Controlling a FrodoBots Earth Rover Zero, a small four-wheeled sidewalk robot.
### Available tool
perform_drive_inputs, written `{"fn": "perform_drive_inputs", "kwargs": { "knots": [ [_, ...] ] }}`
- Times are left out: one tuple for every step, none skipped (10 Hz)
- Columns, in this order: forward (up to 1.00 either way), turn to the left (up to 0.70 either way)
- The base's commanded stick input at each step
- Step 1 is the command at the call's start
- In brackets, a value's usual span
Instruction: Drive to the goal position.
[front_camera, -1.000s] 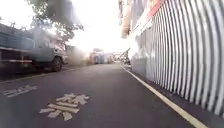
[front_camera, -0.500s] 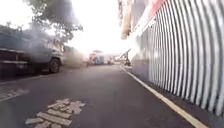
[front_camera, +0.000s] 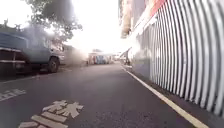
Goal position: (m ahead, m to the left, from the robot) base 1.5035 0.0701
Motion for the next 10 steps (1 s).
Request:
{"fn": "perform_drive_inputs", "kwargs": {
  "knots": [
    [0.45, 0.0],
    [0.45, 0.0],
    [0.45, 0.0],
    [0.45, 0.0],
    [0.4, 0.0],
    [0.34, 0.0],
    [0.28, 0.0],
    [0.21, 0.0],
    [0.15, 0.0],
    [0.09, 0.0]
  ]
}}
